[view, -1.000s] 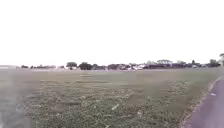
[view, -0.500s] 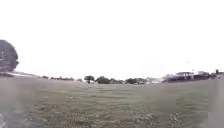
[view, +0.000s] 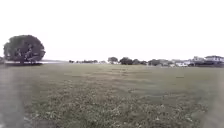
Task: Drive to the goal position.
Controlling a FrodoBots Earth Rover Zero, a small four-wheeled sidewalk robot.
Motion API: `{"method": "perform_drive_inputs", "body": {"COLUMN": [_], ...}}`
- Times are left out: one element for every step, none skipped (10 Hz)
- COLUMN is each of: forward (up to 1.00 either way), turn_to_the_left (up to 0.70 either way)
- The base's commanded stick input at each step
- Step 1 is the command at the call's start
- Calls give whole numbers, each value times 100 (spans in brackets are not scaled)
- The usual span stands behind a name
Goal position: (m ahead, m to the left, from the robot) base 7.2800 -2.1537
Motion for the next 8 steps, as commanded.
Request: {"method": "perform_drive_inputs", "body": {"forward": [85, 85, 85, 85, 85, 85, 85, 85], "turn_to_the_left": [34, 34, 34, 34, 34, 34, 0, 0]}}
